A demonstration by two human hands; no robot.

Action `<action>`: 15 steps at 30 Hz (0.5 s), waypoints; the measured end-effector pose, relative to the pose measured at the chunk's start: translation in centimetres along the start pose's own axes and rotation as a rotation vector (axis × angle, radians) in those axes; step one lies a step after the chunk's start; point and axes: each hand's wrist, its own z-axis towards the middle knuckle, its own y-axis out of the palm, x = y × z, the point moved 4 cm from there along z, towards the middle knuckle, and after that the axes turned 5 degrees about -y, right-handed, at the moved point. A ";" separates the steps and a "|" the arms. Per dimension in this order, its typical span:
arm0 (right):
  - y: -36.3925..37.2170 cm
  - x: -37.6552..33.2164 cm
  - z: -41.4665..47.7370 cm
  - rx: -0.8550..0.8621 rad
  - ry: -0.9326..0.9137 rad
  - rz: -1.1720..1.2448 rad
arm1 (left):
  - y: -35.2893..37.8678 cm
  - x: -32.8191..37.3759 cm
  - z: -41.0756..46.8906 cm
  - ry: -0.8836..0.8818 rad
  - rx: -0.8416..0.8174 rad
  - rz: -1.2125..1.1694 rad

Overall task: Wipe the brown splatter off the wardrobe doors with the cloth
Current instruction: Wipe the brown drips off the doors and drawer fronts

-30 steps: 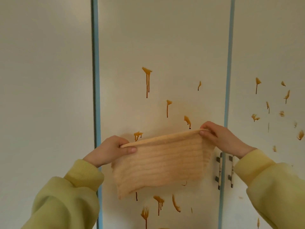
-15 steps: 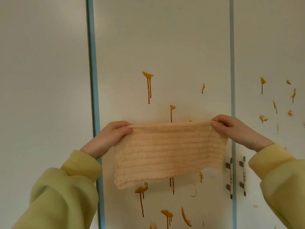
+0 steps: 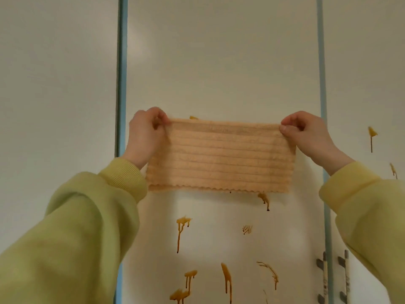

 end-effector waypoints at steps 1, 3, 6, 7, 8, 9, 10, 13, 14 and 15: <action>0.0 0.1 0.8 0.019 -0.018 -0.016 | 0.3 0.4 0.6 0.035 0.024 0.047; -0.1 0.5 2.4 0.055 -0.040 -0.044 | 1.0 1.1 1.6 0.086 0.063 0.106; -0.4 0.9 4.1 0.096 -0.060 -0.077 | 1.8 2.2 2.4 0.161 0.089 0.155; -0.5 0.9 4.5 0.112 -0.071 -0.093 | 2.1 2.5 2.6 0.181 0.100 0.182; -0.5 1.1 4.9 0.127 -0.078 -0.112 | 2.5 2.6 2.7 0.191 0.104 0.222; -0.5 1.2 5.3 0.138 -0.083 -0.142 | 2.8 2.7 2.8 0.194 0.103 0.269; -0.4 1.4 5.4 0.138 -0.086 -0.182 | 3.2 2.7 2.7 0.201 0.102 0.322; 0.6 2.2 5.9 0.096 -0.126 -0.364 | 3.6 3.2 2.7 0.306 0.213 0.557; 0.8 2.3 5.8 0.100 -0.137 -0.446 | 3.6 3.6 2.6 0.379 0.270 0.643; 0.9 2.4 5.8 0.115 -0.132 -0.516 | 3.8 4.1 2.4 0.445 0.270 0.733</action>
